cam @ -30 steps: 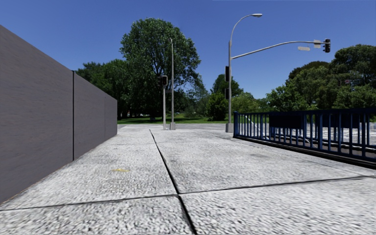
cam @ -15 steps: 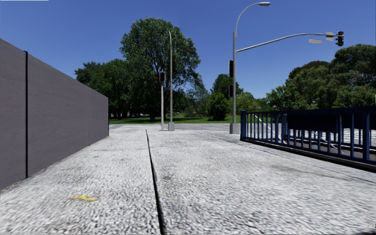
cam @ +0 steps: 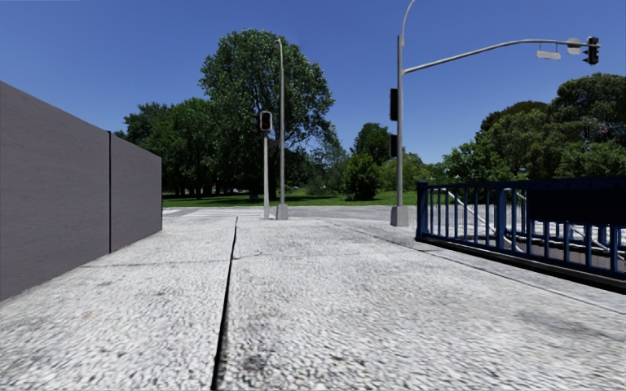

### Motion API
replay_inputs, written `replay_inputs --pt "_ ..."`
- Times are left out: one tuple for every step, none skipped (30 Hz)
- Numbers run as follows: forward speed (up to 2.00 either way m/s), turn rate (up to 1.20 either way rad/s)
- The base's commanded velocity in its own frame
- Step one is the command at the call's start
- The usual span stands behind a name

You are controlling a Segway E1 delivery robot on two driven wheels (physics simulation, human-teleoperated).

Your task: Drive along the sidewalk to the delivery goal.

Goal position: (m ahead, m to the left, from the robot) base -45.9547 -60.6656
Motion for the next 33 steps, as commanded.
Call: replay_inputs --pt "2.0 0.0" --pt "2.0 0.0" --pt "2.0 0.0" --pt "2.0 0.0" --pt "2.0 0.0" --pt "2.0 0.0" --pt "2.0 0.0" --pt "2.0 0.0" --pt "2.0 0.0" --pt "2.0 0.0" --pt "2.0 0.0" --pt "2.0 0.0" --pt "2.0 0.0" --pt "2.0 0.0" --pt "2.0 0.0" --pt "2.0 0.0" --pt "2.0 0.0" --pt "2.0 0.0" --pt "2.0 0.0" --pt "2.0 0.0" --pt "1.93 0.0" --pt "1.84 0.0" --pt "1.81 0.0" --pt "1.81 0.0" --pt "1.79 0.0" --pt "1.66 0.0" --pt "1.66 0.0" --pt "1.44 0.0" --pt "1.25 0.0" --pt "1.25 0.0" --pt "1.18 0.0" --pt "1.16 0.0" --pt "1.23 0.0"
